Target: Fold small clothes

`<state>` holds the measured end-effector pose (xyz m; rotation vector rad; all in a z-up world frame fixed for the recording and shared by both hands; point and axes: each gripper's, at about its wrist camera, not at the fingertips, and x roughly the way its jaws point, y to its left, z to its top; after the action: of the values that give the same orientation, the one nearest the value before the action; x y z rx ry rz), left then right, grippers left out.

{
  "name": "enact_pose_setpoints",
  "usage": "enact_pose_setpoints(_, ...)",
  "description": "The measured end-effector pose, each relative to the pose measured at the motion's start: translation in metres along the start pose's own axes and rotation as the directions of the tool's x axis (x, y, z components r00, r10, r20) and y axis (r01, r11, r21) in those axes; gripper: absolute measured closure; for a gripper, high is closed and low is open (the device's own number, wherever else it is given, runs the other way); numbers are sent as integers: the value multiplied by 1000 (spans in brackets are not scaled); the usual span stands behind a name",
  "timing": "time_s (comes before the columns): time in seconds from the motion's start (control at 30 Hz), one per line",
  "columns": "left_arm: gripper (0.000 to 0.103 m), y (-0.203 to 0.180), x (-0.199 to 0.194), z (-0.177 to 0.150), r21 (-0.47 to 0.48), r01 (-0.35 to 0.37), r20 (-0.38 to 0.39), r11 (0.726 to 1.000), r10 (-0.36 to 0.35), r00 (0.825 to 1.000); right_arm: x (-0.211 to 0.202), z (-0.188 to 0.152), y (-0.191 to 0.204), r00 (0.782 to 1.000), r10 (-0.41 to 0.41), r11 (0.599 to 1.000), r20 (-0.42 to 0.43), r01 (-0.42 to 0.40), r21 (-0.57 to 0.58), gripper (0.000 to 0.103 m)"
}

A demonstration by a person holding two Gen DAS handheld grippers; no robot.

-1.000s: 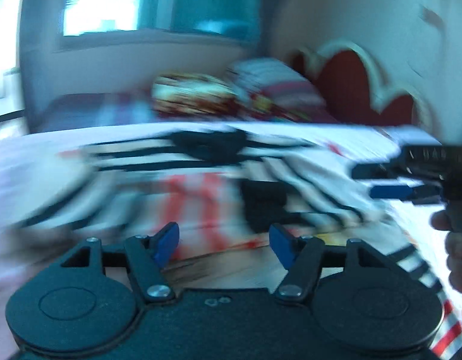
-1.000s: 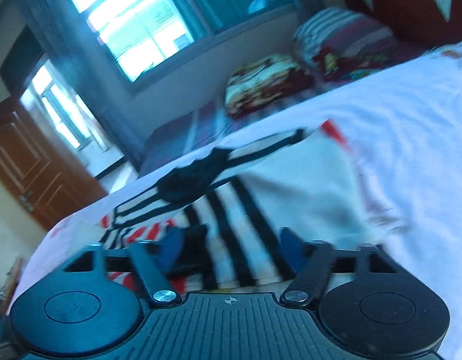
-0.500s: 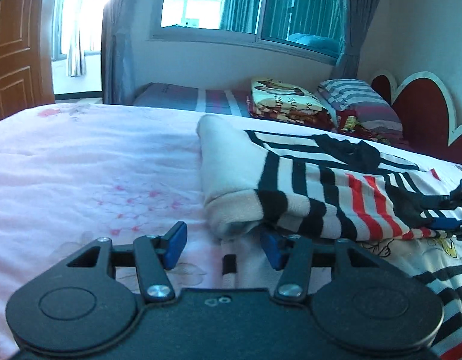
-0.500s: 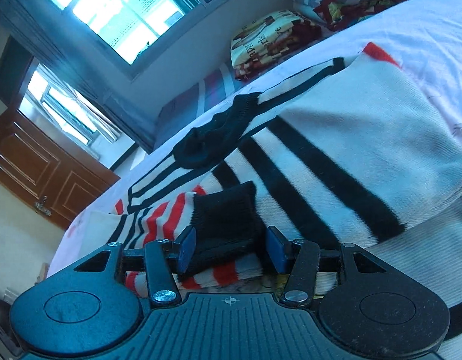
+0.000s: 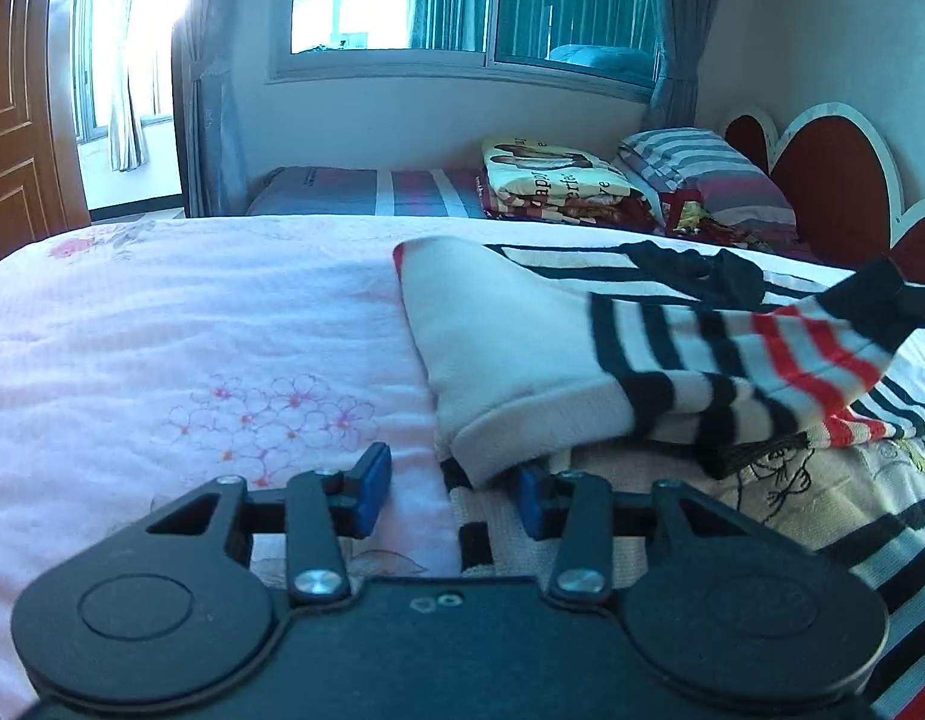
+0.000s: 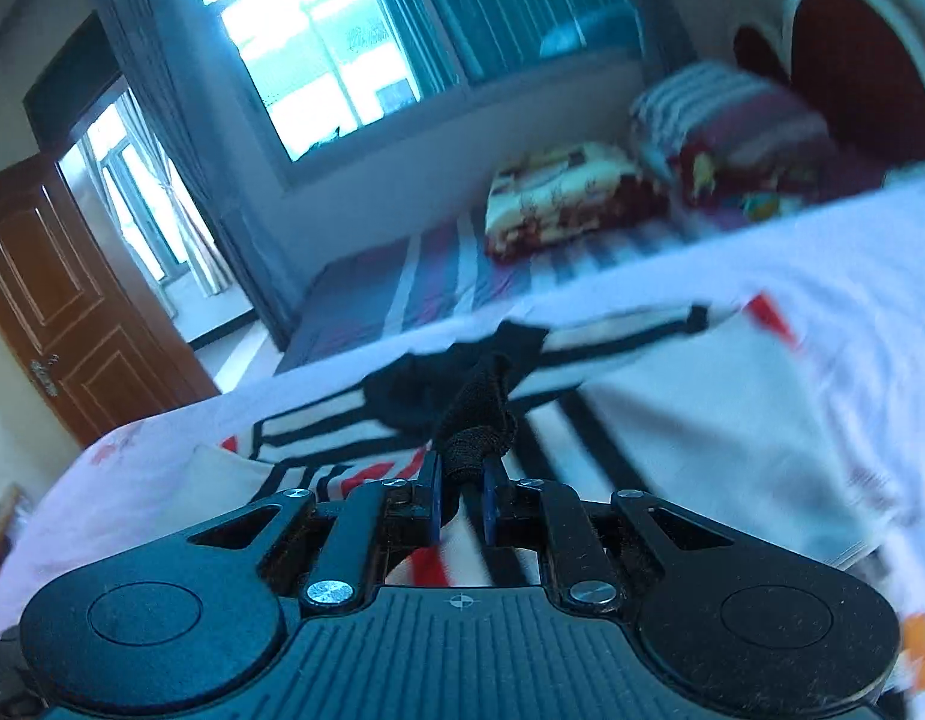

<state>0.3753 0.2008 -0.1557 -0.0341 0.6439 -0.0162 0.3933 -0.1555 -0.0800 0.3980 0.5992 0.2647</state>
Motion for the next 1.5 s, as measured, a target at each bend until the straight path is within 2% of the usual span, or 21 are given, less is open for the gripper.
enact_pose_setpoints(0.27,62,3,5,-2,-14,9,-10,1000,-9,1000,3,-1,-17,999,-32,999,-17,32,18,91)
enact_pose_setpoints(0.5,62,6,7,-3,-8,13,-17,1000,-13,1000,14,-14,-34,996,-47,998,-72,50,36,91)
enact_pose_setpoints(0.7,57,6,6,-4,22,17,-38,1000,-16,999,26,-29,-53,991,-71,996,-112,77,46,91)
enact_pose_setpoints(0.77,50,10,-6,-4,39,10,-42,999,-9,999,17,-25,-55,989,-98,992,-106,106,69,90)
enact_pose_setpoints(0.83,47,19,-33,-1,3,19,29,1000,-19,999,-2,-17,-53,991,-129,990,-44,131,48,90)
enact_pose_setpoints(0.9,47,19,-46,12,-38,43,74,998,-40,996,-10,-10,-45,996,-90,996,-14,90,5,90)
enact_pose_setpoints(1.03,46,-24,-20,40,25,129,79,991,-130,988,20,-6,-6,999,0,997,-50,-4,-80,90)
enact_pose_setpoints(1.1,46,-48,3,43,58,162,48,985,-165,985,39,-9,14,997,15,990,-71,-25,-142,90)
enact_pose_setpoints(1.17,46,-62,23,38,85,175,-10,981,-175,985,57,-15,21,995,3,985,-103,-21,-172,90)
enact_pose_setpoints(1.23,46,-67,38,22,126,162,-77,979,-153,985,75,-22,16,983,-75,979,-167,41,-199,91)
enact_pose_setpoints(1.33,45,-50,31,25,55,211,-56,976,-208,977,77,-20,10,983,-75,984,-168,45,-175,90)
enact_pose_setpoints(1.4,42,-41,27,40,44,192,3,980,-192,981,71,-17,15,993,-57,982,-107,36,-187,90)
enact_pose_setpoints(1.5,41,-35,44,69,44,183,16,982,-184,983,87,-11,30,994,-12,983,-111,-8,-181,90)
